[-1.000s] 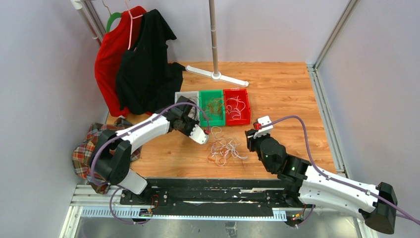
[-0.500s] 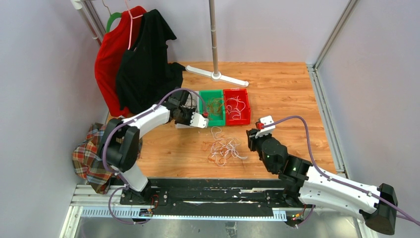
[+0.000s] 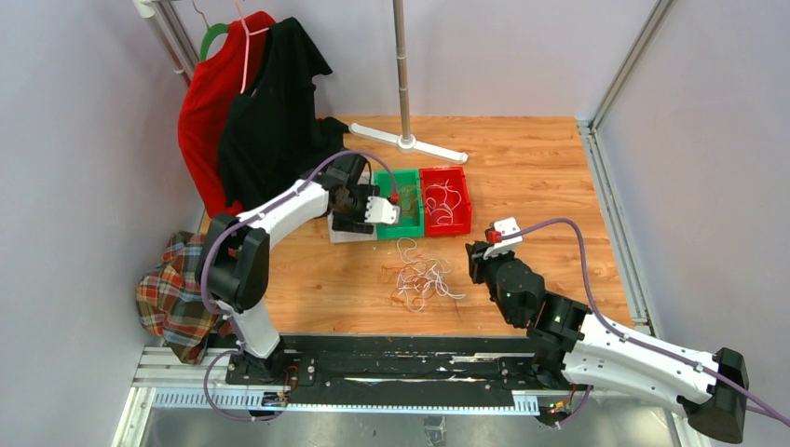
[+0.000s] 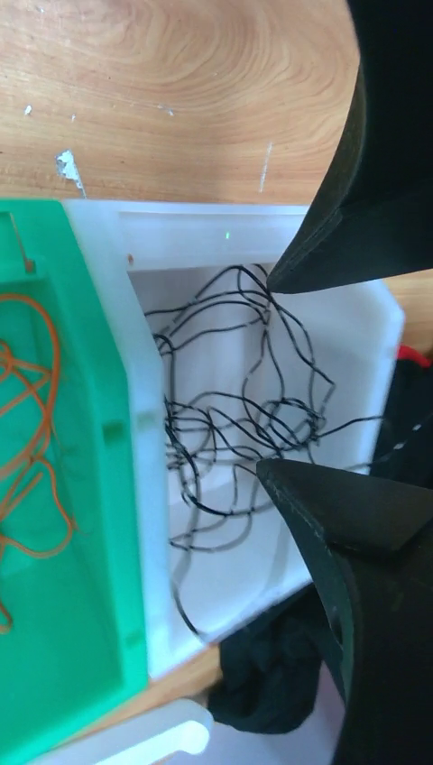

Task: Untangle the cables
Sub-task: Adjust the cable in the bin.

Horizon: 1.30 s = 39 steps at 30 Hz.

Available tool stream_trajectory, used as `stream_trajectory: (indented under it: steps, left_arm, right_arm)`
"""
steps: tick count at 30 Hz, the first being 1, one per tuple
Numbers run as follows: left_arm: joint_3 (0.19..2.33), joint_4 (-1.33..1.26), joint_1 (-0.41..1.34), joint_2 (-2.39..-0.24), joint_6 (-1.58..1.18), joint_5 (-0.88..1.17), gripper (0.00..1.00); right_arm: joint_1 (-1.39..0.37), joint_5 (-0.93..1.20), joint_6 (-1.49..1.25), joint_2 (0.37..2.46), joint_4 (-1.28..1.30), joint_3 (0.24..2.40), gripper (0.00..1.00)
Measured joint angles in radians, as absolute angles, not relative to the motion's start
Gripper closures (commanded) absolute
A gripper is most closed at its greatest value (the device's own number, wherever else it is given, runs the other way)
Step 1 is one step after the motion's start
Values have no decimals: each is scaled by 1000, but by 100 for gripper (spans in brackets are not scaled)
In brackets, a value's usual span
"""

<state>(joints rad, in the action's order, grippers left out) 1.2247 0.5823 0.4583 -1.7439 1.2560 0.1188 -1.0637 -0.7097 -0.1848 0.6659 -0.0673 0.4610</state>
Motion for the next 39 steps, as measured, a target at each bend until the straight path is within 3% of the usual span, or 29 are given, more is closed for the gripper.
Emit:
stream_trajectory:
  steps: [10, 21, 28, 34, 39]
  left_arm:
    - [1464, 955, 432, -1663, 1182, 208, 20]
    - [1562, 1135, 376, -1625, 1101, 274, 23]
    - [1703, 1087, 205, -1676, 934, 277, 29]
    - [1627, 976, 198, -1705, 829, 310, 34]
    - [1551, 861, 200, -1733, 792, 311, 46]
  right_arm:
    - [-1063, -710, -183, 665, -68, 461, 75]
    - [-1063, -709, -183, 658, -68, 461, 75]
    - [-1063, -709, -183, 662, -68, 461, 75]
    - [-1061, -708, -183, 680, -70, 461, 76]
    - [-1058, -708, -183, 688, -70, 461, 77]
